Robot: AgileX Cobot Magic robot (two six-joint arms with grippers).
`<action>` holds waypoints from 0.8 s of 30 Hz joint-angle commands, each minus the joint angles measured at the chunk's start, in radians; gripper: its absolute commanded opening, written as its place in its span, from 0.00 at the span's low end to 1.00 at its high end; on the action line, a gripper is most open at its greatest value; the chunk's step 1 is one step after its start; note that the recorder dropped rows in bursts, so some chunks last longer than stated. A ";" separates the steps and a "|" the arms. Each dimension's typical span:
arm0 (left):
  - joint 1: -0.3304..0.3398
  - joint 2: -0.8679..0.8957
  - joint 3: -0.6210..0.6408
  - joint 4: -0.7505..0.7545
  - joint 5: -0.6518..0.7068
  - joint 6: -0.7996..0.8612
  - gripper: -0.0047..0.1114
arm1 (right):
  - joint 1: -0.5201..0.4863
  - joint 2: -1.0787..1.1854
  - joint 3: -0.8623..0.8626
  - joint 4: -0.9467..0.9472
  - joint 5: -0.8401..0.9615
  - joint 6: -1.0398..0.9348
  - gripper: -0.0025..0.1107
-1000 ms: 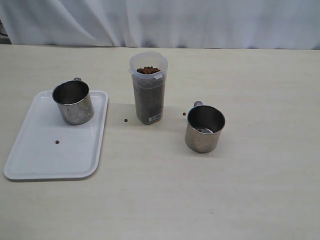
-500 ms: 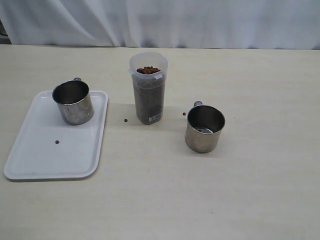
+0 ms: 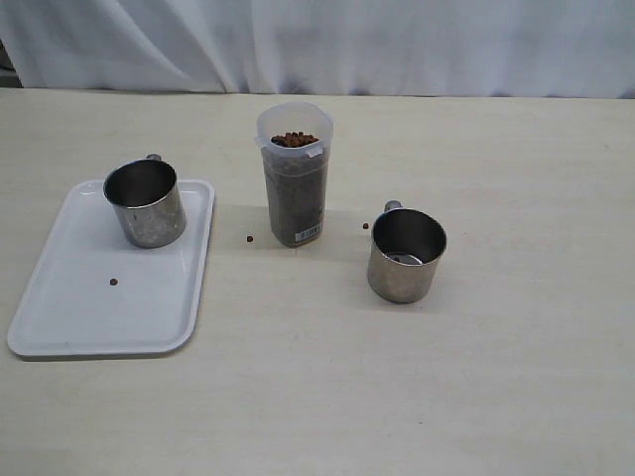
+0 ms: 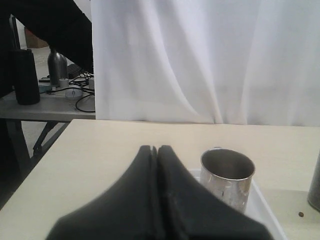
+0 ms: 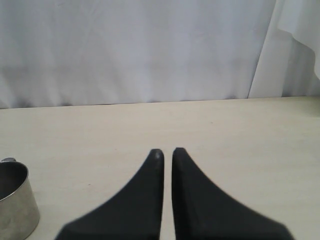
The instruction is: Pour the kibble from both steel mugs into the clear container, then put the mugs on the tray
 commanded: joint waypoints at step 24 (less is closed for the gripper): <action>-0.005 -0.004 0.003 0.092 0.007 -0.123 0.04 | -0.007 -0.004 0.004 -0.003 0.003 0.000 0.06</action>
